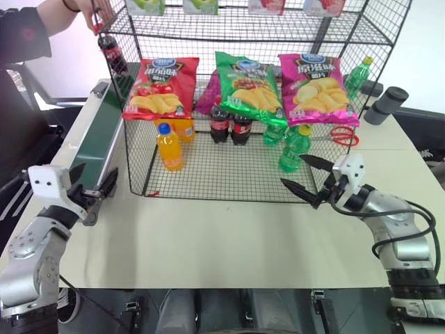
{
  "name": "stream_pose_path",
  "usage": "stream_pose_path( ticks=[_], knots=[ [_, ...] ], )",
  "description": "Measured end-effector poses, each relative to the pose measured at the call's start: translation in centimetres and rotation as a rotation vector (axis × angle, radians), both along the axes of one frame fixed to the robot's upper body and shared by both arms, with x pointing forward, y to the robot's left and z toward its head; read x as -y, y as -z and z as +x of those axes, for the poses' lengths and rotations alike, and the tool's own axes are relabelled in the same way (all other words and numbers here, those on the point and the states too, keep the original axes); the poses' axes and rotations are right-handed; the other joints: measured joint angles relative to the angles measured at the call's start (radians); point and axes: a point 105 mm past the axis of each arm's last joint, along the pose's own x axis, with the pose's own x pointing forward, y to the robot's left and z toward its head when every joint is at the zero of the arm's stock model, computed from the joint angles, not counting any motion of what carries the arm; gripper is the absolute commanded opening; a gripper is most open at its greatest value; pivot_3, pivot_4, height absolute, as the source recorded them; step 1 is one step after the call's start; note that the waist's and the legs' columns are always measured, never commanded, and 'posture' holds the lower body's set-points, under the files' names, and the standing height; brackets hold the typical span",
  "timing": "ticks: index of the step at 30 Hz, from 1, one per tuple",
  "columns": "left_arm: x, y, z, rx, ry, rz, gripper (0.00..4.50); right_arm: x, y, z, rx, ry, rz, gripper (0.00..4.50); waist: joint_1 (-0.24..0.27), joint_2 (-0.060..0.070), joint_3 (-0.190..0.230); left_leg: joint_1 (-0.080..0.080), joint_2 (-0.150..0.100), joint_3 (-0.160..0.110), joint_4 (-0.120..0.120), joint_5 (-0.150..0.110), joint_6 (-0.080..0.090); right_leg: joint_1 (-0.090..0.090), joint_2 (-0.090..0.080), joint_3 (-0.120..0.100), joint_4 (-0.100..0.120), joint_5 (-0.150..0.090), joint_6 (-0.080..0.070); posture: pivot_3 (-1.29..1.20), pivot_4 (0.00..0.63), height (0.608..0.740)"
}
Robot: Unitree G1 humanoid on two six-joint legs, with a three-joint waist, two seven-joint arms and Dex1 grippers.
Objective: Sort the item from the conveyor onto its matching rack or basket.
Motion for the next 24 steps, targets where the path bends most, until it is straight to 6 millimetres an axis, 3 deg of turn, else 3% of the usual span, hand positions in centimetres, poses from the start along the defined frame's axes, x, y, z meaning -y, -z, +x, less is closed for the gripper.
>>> stream_pose_path(
  ticks=[9,19,24],
  knots=[
    [-2.9,0.1,1.3,0.09,-0.246,-0.019,4.5,-2.6,0.4,-0.4,-0.012,-0.065,0.035,4.47,0.001,-0.001,-0.001,0.0,0.0,0.0,0.0,0.0,0.0,0.0,-0.001,0.0,0.0,0.0,0.0,0.0,0.15,0.74],
    [-4.0,1.1,2.3,0.085,-0.346,0.028,4.5,-5.6,-0.4,-1.7,-0.023,-0.154,0.098,4.47,0.0,-0.001,-0.001,0.0,0.0,0.0,0.0,0.0,0.0,0.0,-0.001,-0.001,0.0,0.0,0.0,0.0,0.15,0.74],
    [-4.1,1.4,2.5,0.087,-0.35,0.038,4.5,-5.9,-0.3,-1.8,-0.03,-0.148,0.1,4.47,0.001,-0.002,-0.001,0.0,0.0,0.0,0.0,0.0,0.0,0.0,-0.002,-0.001,0.0,0.0,0.0,0.0,0.15,0.74]
  ],
)
